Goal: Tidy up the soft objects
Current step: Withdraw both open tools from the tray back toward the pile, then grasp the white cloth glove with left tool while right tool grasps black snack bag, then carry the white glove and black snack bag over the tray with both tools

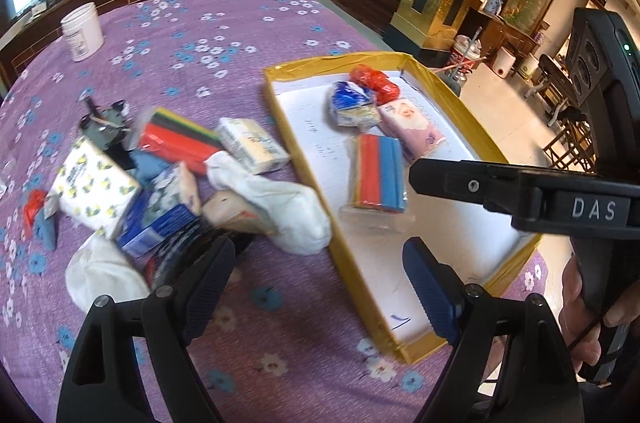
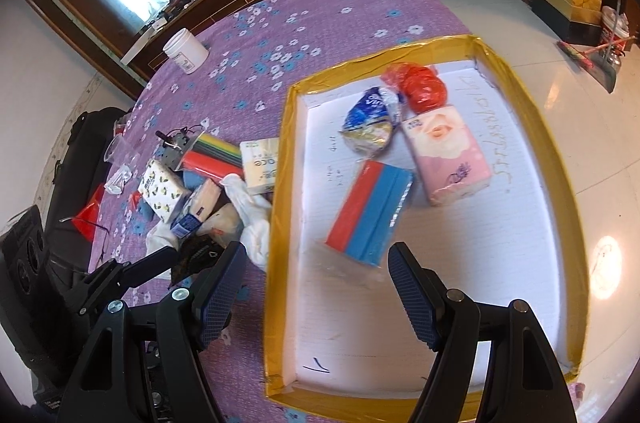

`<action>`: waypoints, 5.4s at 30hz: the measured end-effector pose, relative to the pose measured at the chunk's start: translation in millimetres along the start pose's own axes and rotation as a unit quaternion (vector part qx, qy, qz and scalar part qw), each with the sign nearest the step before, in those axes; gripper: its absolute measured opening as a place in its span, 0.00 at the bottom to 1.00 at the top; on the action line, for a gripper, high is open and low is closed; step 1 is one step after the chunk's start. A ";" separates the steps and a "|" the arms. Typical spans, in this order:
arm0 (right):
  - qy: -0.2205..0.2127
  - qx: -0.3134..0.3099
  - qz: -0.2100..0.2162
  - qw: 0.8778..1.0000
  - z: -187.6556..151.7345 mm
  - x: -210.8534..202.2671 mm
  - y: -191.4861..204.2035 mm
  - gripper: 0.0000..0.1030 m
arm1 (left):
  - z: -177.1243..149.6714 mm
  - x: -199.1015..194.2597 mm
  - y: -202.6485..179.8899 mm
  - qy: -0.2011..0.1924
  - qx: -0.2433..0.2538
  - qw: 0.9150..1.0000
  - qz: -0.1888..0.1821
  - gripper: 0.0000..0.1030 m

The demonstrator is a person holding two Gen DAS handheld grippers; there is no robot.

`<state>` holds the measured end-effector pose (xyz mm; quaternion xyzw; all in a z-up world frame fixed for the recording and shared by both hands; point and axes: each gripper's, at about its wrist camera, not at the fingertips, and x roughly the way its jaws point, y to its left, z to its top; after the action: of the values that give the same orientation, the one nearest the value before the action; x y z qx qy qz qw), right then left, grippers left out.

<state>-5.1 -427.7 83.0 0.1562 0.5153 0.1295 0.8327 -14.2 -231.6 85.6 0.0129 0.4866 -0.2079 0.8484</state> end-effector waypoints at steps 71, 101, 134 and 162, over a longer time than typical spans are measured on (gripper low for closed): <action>0.100 -0.187 0.062 0.975 -67.8 46.9 115.1 0.45 | -46.2 -0.8 186.7 0.060 -0.146 0.986 0.050 0.87; 0.056 -0.199 0.155 0.966 -9.0 24.9 131.1 0.45 | -42.4 -61.4 132.7 -0.052 -0.120 0.990 0.059 0.23; -0.036 0.053 0.073 0.995 -18.8 -64.2 -113.3 0.45 | 35.6 22.0 -83.9 0.025 0.066 0.996 -0.053 0.23; 0.008 0.033 -0.003 0.999 -23.3 -20.3 -117.0 0.45 | 8.1 73.9 -110.9 0.061 0.118 0.991 -0.011 0.24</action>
<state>-28.4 -539.8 43.8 0.1807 0.5262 0.1115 0.8234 -15.6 -359.8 48.5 0.1203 0.5094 -0.2718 0.8076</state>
